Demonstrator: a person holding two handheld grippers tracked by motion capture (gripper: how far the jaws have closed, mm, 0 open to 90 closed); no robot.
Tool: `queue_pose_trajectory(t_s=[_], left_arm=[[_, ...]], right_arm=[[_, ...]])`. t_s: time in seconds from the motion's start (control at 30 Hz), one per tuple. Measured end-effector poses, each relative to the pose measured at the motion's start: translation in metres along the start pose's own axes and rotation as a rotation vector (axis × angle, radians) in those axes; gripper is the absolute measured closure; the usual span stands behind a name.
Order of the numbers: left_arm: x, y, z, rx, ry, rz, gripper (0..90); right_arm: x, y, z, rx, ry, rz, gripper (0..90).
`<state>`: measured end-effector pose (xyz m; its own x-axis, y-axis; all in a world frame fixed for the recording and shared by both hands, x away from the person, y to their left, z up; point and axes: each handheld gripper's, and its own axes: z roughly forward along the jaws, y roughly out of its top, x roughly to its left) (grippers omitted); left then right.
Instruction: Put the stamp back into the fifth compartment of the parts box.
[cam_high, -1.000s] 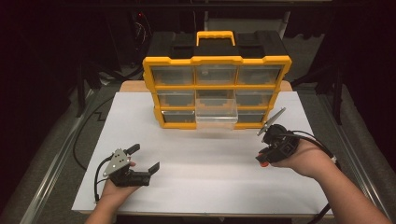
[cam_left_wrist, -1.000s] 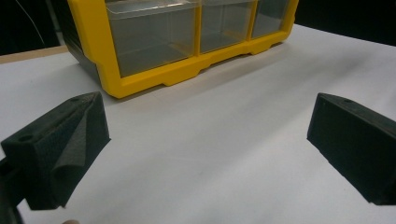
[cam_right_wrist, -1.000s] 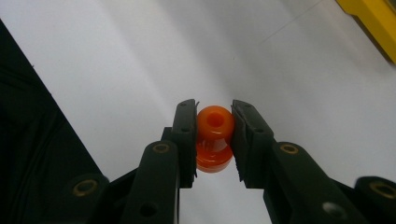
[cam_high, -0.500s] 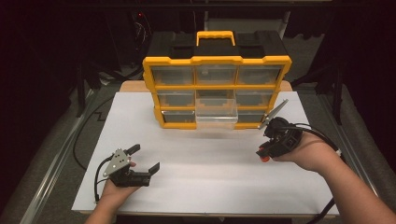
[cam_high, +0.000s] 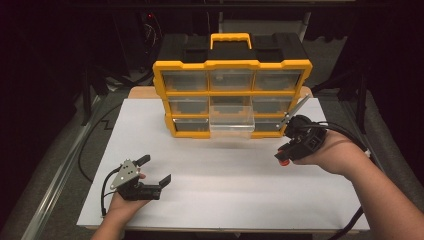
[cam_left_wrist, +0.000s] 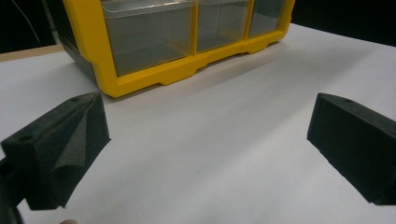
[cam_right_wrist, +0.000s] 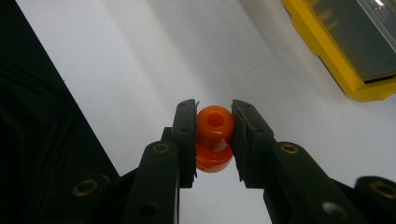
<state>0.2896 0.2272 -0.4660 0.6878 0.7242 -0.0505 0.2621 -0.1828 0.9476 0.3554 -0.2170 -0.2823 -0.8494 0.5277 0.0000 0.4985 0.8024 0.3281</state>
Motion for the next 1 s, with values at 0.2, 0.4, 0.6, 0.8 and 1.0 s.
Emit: queue_pose_trajectory(t_s=[0.2,0.4,0.6,0.8,1.0], left_arm=[[0.000,0.000,0.001,-0.002,0.004,0.000,0.2],[-0.001,0.000,0.001,0.007,0.000,0.003,0.2],[-0.001,0.000,0.001,0.005,-0.003,0.002,0.2],[-0.001,0.000,0.001,0.005,-0.003,0.002,0.2],[-0.001,0.000,0.001,0.004,-0.001,0.001,0.2]], right_arm=[[0.000,0.009,-0.009,-0.006,-0.006,-0.015,73.3],[-0.001,0.015,-0.018,-0.015,-0.014,-0.014,73.3],[-0.001,0.021,-0.025,-0.014,-0.018,-0.019,73.3],[-0.002,0.027,-0.033,-0.011,-0.015,-0.026,73.3],[-0.003,0.035,-0.041,-0.007,-0.027,-0.029,73.3]])
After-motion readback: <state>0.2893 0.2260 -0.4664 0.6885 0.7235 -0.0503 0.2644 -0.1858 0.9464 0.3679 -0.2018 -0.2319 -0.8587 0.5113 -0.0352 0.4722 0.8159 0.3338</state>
